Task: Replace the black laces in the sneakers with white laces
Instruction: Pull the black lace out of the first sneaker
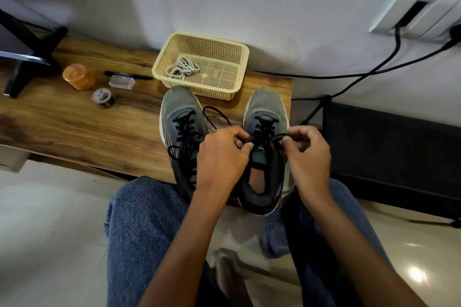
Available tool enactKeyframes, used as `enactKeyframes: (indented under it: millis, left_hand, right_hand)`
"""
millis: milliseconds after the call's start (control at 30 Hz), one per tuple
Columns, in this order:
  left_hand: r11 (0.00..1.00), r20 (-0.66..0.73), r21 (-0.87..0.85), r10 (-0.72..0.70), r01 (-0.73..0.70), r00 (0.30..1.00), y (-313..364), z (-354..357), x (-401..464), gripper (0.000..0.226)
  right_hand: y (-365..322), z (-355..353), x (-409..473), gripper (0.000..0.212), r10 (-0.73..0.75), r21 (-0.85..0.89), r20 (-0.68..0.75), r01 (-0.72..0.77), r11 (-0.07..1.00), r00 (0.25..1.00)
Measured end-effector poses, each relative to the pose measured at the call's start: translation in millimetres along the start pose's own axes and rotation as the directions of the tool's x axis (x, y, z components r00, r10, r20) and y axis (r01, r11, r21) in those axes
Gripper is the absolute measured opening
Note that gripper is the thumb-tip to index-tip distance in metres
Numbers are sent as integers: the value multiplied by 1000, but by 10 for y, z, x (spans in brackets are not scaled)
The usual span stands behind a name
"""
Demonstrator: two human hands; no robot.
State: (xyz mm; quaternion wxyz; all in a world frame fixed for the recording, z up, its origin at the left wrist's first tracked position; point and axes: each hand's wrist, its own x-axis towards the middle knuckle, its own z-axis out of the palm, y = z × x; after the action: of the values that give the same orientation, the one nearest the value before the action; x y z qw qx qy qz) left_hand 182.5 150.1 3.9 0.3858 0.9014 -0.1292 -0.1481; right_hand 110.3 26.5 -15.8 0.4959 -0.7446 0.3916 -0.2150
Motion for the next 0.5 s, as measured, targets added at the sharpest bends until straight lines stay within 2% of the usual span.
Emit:
enactKeyframes:
  millis: [67, 133, 200, 267, 400, 500]
  left_hand:
    - [1000, 1, 6, 13, -13, 1000, 5, -7, -4, 13]
    - [1000, 10, 21, 20, -20, 1000, 9, -12, -4, 14]
    - [999, 12, 37, 22, -22, 1000, 8, -16, -1, 15]
    - [999, 9, 32, 19, -19, 1000, 3, -20, 3, 15]
    - [1000, 17, 13, 11, -12, 1000, 6, -16, 5, 13]
    - [1000, 20, -10, 2, -2, 1000, 1, -10, 6, 12]
  right_hand:
    - [-79, -8, -35, 24, -261, -152, 104, 275, 949, 960]
    - [-115, 36, -70, 25, -423, -341, 247, 487, 804, 872]
    - [-96, 100, -94, 22, -473, -525, 334, 578, 624, 815]
    - [-67, 132, -94, 15, -494, -605, 345, 592, 532, 798]
    - [-12, 137, -75, 14, -536, -619, 333, 609, 496, 776]
    - [5, 119, -93, 9, -509, -549, 270, 565, 616, 817]
